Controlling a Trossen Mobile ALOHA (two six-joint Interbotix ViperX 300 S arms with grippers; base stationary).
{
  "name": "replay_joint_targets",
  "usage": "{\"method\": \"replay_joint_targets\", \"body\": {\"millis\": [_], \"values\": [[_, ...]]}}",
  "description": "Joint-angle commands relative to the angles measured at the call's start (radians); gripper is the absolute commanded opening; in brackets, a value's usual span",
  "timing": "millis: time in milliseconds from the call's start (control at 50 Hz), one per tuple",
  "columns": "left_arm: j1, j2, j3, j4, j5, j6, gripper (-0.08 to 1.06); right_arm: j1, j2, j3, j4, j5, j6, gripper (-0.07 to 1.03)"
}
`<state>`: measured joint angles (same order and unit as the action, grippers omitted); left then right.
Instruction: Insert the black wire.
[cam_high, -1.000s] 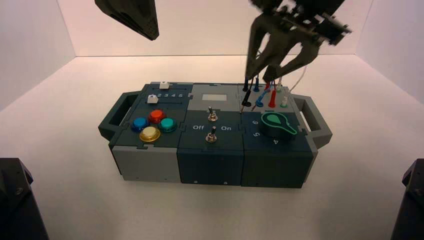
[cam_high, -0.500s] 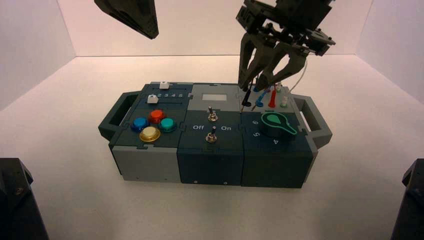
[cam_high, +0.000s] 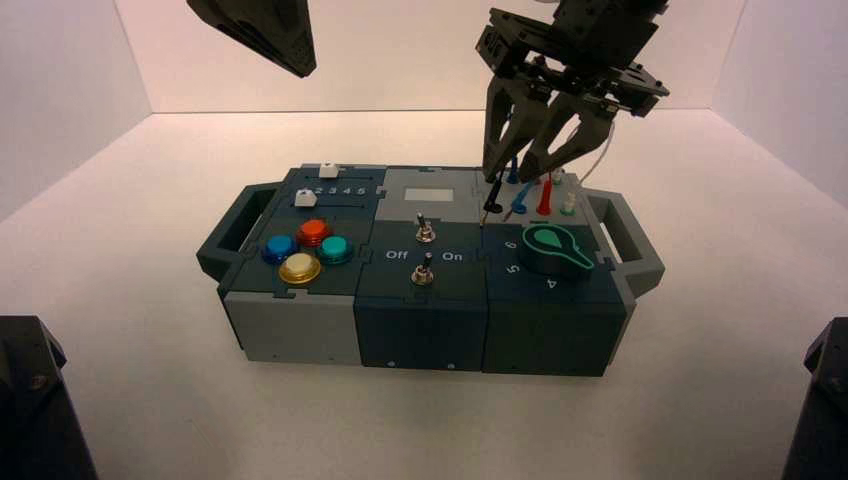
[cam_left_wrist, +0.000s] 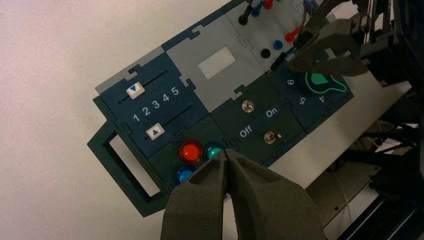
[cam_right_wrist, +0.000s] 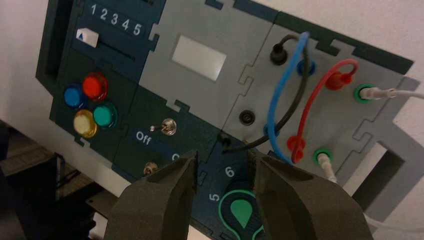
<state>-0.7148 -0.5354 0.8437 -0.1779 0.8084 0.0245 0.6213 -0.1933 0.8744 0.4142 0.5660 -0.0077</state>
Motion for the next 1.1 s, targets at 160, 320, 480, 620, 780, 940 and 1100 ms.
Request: {"method": "replay_joint_targets", "body": {"millis": [160, 320, 480, 620, 780, 940, 1100], "values": [[-0.003, -0.011, -0.040, 0.003, -0.003, 0.006, -0.03, -0.005, 0.018, -0.043, -0.002, -0.009, 0.002, 0.52], [-0.003, -0.006, -0.044, 0.005, -0.003, 0.006, -0.03, -0.005, 0.048, -0.054, -0.002, -0.009, 0.000, 0.52], [-0.003, -0.006, -0.049, 0.008, -0.003, 0.011, -0.03, -0.005, 0.069, -0.061, -0.002, -0.009, 0.000, 0.52], [-0.003, -0.003, -0.049, 0.008, -0.003, 0.012, -0.03, -0.006, 0.081, -0.064, -0.002, -0.009, 0.000, 0.52], [-0.003, -0.002, -0.049, 0.009, -0.003, 0.014, -0.03, -0.005, 0.089, -0.069, -0.002, -0.009, 0.000, 0.52], [-0.003, -0.002, -0.049, 0.009, -0.002, 0.014, -0.03, -0.005, 0.094, -0.074, -0.002, -0.009, 0.002, 0.51], [-0.003, -0.002, -0.049, 0.009, -0.003, 0.014, -0.03, -0.005, 0.101, -0.075, -0.002, -0.009, 0.002, 0.47]]}}
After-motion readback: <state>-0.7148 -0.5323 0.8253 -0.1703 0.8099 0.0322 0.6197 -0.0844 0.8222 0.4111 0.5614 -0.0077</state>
